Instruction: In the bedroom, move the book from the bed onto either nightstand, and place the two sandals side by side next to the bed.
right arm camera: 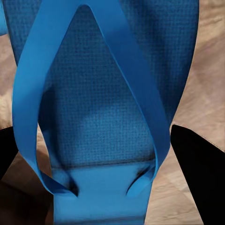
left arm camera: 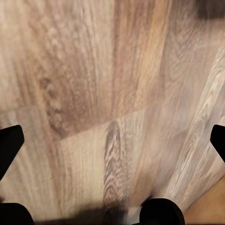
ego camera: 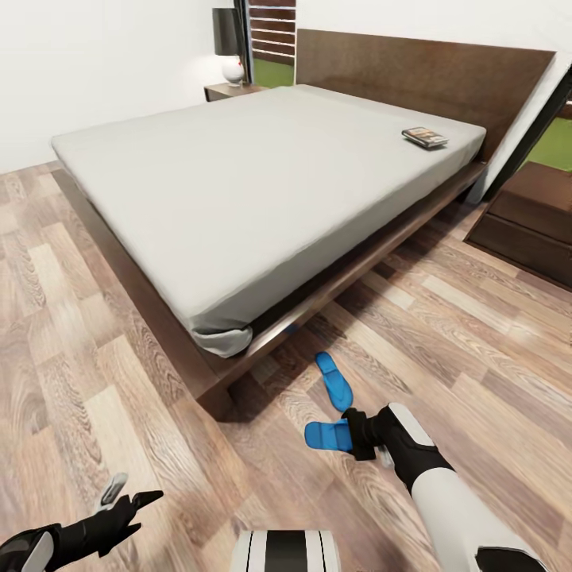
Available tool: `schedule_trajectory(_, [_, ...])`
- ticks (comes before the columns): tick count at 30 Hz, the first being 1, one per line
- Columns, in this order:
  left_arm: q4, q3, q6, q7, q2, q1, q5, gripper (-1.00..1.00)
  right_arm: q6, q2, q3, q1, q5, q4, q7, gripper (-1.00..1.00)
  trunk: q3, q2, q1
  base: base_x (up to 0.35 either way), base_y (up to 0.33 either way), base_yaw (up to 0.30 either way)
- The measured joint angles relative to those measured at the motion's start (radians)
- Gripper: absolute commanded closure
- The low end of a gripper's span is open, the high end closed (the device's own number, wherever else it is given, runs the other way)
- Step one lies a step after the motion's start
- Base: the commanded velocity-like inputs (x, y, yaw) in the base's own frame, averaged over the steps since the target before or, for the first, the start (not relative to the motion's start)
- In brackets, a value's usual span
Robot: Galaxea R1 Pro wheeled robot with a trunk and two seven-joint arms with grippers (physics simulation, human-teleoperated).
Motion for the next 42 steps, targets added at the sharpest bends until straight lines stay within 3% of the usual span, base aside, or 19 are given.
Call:
schedule_trajectory(15, [0.005, 0.000, -0.002, 0.002, 0.001, 0.000, 0.001, -1.00, -0.001, 0.000, -0.001, 0.000, 0.001, 0.000, -0.001, 1.00, 0.000, 0.000, 0.000, 0.000, 0.038, -0.188])
schedule_trajectory(25, [0.006, 0.000, -0.003, 0.002, 0.012, 0.000, 0.001, -1.00, 0.004, 0.000, -0.001, 0.000, -0.005, 0.000, 0.025, 1.00, 0.000, 0.000, 0.000, 0.000, 0.000, -0.030])
schedule_trajectory(35, [0.006, 0.000, -0.003, 0.002, 0.014, 0.000, 0.001, -1.00, 0.076, -0.001, -0.005, 0.000, -0.011, 0.022, 0.045, 1.00, 0.000, 0.000, 0.000, 0.000, 0.013, -0.010])
schedule_trajectory(42, [0.007, 0.000, -0.003, 0.002, 0.014, 0.000, 0.000, -1.00, 0.087, -0.002, -0.005, 0.000, -0.008, 0.027, 0.060, 1.00, 0.000, 0.000, 0.000, 0.000, 0.104, -0.115])
